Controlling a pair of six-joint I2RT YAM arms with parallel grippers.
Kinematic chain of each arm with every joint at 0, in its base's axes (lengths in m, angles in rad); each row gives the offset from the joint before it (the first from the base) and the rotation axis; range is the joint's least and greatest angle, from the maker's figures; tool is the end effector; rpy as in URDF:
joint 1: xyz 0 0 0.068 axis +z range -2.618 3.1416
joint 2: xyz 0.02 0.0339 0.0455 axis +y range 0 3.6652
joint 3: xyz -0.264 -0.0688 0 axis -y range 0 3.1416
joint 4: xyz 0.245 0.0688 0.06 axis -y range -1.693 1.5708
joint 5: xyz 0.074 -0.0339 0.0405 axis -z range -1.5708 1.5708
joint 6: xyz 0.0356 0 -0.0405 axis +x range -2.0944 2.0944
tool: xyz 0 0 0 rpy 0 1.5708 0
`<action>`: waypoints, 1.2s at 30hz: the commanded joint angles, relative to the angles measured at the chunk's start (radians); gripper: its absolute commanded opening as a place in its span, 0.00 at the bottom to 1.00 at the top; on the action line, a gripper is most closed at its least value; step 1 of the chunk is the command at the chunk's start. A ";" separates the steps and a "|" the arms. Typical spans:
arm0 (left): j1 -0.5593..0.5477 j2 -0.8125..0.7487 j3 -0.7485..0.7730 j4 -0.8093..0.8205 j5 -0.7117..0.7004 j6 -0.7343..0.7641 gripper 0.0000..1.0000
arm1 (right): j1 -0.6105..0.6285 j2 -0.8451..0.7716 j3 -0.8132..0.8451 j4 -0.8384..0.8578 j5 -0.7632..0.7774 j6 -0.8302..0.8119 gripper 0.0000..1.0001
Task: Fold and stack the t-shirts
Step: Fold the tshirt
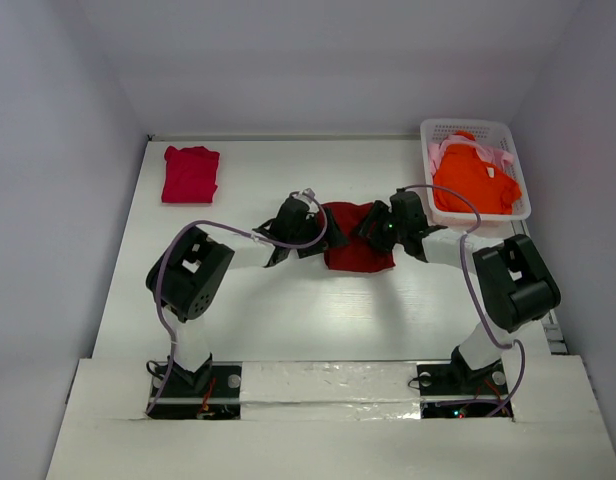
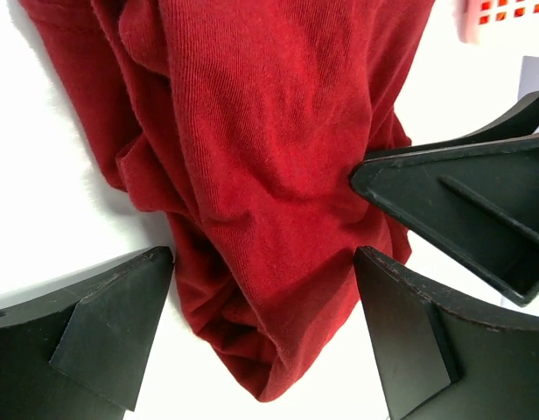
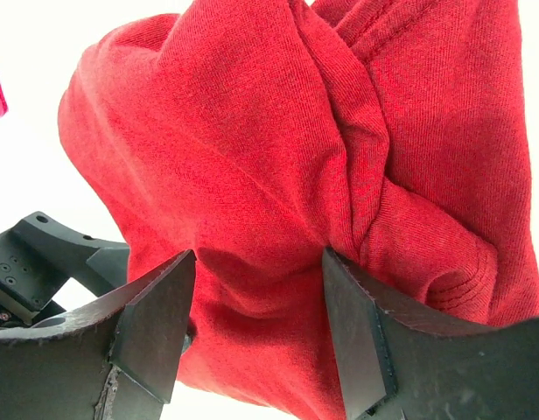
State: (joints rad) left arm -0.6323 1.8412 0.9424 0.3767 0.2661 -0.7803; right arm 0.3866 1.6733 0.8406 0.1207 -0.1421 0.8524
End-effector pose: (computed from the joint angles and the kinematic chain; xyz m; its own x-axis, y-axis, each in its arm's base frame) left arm 0.3042 -0.2344 0.1595 -0.8164 -0.2433 -0.5238 0.2529 0.6647 -0.7030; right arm 0.3120 0.1325 0.1639 -0.7540 0.4977 -0.4286 0.1446 0.7623 0.6309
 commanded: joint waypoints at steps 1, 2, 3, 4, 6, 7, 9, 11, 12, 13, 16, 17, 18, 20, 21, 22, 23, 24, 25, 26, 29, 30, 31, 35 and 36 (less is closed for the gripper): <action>0.008 0.041 -0.053 -0.042 -0.024 -0.003 0.87 | 0.003 0.031 -0.021 -0.027 0.029 -0.007 0.66; 0.008 0.044 -0.059 -0.012 -0.025 -0.014 0.87 | 0.003 0.029 -0.021 -0.029 0.030 -0.009 0.66; 0.008 0.053 -0.068 0.002 -0.024 -0.020 0.87 | 0.003 0.029 -0.023 -0.032 0.032 -0.007 0.66; 0.008 0.058 -0.073 0.017 -0.022 -0.025 0.87 | 0.003 0.026 -0.023 -0.033 0.033 -0.007 0.66; 0.008 0.076 -0.079 0.053 -0.015 -0.034 0.87 | 0.003 0.023 -0.025 -0.039 0.036 -0.009 0.66; 0.008 0.084 -0.080 0.062 -0.011 -0.037 0.87 | 0.003 0.020 -0.026 -0.042 0.039 -0.009 0.66; 0.008 0.096 -0.083 0.088 -0.008 -0.039 0.87 | 0.003 0.014 -0.028 -0.044 0.039 -0.009 0.66; 0.008 0.104 -0.086 0.112 -0.008 -0.043 0.86 | 0.003 0.013 -0.026 -0.049 0.041 -0.009 0.66; 0.008 0.110 -0.086 0.122 -0.007 -0.043 0.86 | 0.003 0.011 -0.026 -0.052 0.042 -0.007 0.65; 0.008 0.115 -0.088 0.132 -0.004 -0.046 0.86 | 0.003 0.006 -0.026 -0.052 0.042 -0.006 0.66; 0.008 0.139 -0.096 0.175 0.013 -0.062 0.86 | 0.003 -0.003 -0.025 -0.069 0.053 -0.006 0.66; 0.008 0.144 -0.099 0.183 0.018 -0.066 0.86 | 0.003 -0.015 -0.025 -0.072 0.056 -0.006 0.65; 0.008 0.153 -0.111 0.201 0.022 -0.069 0.86 | 0.003 -0.021 -0.025 -0.079 0.059 -0.006 0.65; 0.017 0.158 -0.132 0.221 0.025 -0.085 0.87 | 0.003 -0.041 -0.020 -0.093 0.065 -0.006 0.65; 0.017 0.158 -0.160 0.253 0.034 -0.092 0.86 | 0.003 -0.049 -0.020 -0.102 0.067 -0.006 0.65; 0.017 0.156 -0.175 0.270 0.042 -0.099 0.86 | 0.003 -0.056 -0.018 -0.108 0.075 -0.007 0.65; 0.026 0.158 -0.191 0.287 0.051 -0.114 0.86 | 0.003 -0.061 -0.017 -0.112 0.078 -0.006 0.65; 0.026 0.155 -0.215 0.316 0.059 -0.119 0.86 | 0.003 -0.069 -0.012 -0.118 0.084 -0.007 0.65; 0.026 0.155 -0.224 0.326 0.059 -0.122 0.86 | 0.012 -0.072 -0.005 -0.118 0.087 -0.010 0.65; 0.026 0.155 -0.235 0.336 0.056 -0.123 0.86 | 0.012 -0.073 -0.002 -0.140 0.088 -0.010 0.65; 0.026 0.161 -0.290 0.474 0.074 -0.158 0.86 | 0.012 -0.073 0.003 -0.154 0.093 -0.009 0.65; 0.035 0.174 -0.313 0.510 0.090 -0.184 0.85 | 0.012 -0.073 0.005 -0.161 0.095 -0.009 0.65; 0.036 0.184 -0.321 0.566 0.093 -0.194 0.84 | 0.012 -0.075 0.008 -0.168 0.099 -0.007 0.65; 0.036 0.246 -0.329 0.692 0.134 -0.237 0.83 | 0.023 -0.080 0.011 -0.184 0.111 -0.004 0.65; 0.036 0.274 -0.329 0.724 0.157 -0.247 0.83 | 0.032 -0.081 0.014 -0.190 0.114 -0.004 0.65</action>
State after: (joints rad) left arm -0.5938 1.9930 0.6731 1.1828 0.3763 -1.0065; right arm 0.4000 1.6142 0.8379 0.0082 -0.0666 0.8566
